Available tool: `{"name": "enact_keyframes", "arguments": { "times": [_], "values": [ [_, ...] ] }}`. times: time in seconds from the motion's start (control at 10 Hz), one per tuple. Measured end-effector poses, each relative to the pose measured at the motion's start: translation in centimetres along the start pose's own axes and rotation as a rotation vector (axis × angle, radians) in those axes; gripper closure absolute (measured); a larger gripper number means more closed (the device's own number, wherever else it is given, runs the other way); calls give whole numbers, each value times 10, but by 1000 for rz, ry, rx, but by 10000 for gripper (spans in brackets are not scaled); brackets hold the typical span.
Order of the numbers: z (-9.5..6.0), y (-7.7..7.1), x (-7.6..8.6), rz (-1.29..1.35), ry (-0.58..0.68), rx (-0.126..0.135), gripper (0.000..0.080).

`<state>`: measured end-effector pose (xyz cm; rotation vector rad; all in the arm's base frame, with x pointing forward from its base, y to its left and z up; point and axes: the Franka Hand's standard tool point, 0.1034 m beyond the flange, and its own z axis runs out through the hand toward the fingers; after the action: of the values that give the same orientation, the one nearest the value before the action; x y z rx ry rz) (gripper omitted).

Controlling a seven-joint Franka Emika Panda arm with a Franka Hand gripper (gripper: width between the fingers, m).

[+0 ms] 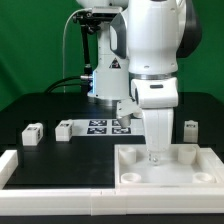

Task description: Assemble one leg

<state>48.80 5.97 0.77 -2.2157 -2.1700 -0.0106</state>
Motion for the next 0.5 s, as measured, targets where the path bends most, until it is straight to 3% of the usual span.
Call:
{"name": "enact_keyframes", "arguments": {
  "times": [0.1, 0.5],
  "values": [
    [0, 0, 0, 0, 0, 0, 162],
    [0, 0, -1, 1, 0, 0, 151]
  ]
}}
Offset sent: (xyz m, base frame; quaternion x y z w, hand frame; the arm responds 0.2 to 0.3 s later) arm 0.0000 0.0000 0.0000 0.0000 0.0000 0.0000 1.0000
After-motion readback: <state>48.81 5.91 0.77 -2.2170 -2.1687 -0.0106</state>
